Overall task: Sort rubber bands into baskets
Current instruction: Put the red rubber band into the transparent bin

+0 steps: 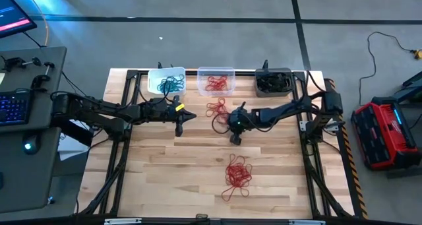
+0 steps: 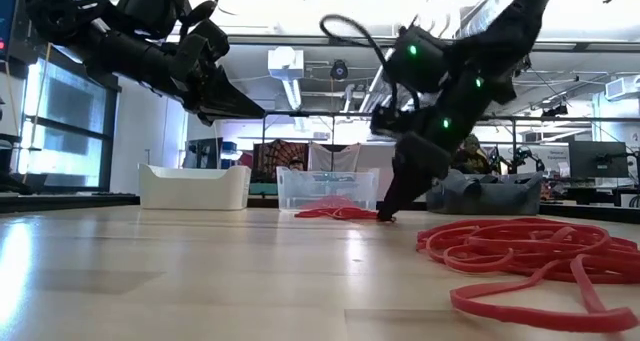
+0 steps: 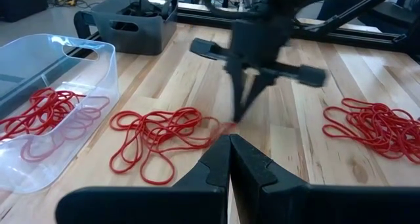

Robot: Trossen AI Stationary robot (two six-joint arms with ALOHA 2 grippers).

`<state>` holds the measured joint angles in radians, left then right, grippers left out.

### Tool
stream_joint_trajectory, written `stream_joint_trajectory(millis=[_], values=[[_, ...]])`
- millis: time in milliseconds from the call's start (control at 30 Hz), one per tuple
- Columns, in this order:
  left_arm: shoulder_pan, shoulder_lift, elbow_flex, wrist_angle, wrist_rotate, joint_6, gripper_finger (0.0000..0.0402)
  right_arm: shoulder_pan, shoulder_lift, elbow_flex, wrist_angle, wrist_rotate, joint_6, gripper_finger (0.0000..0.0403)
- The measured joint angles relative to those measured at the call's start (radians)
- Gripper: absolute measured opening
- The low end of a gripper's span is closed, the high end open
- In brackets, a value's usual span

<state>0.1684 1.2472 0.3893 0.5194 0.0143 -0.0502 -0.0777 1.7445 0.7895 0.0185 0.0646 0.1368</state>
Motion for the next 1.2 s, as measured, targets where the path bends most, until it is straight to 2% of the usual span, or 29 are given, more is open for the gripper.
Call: stream_joint_trajectory(millis=[300, 633, 833, 1100, 1200], values=[[0.0, 0.0, 0.0, -0.005, 0.0, 0.0, 0.0, 0.086, -0.003, 0.211, -0.212, 0.015, -0.015, 0.0], [0.0, 0.0, 0.0, -0.006, 0.0, 0.0, 0.0, 0.142, -0.005, 0.453, -0.405, 0.209, -0.082, 0.0], [0.0, 0.0, 0.0, -0.006, 0.0, 0.0, 0.0, 0.101, -0.006, 0.558, -0.426, 0.33, -0.182, 0.0], [0.0, 0.0, 0.0, -0.007, 0.0, 0.0, 0.0, -0.045, -0.006, 0.632, -0.411, 0.343, -0.351, 0.0], [0.0, 0.0, 0.0, -0.007, 0.0, 0.0, 0.0, -0.117, -0.006, 0.636, -0.389, 0.317, -0.383, 0.0]])
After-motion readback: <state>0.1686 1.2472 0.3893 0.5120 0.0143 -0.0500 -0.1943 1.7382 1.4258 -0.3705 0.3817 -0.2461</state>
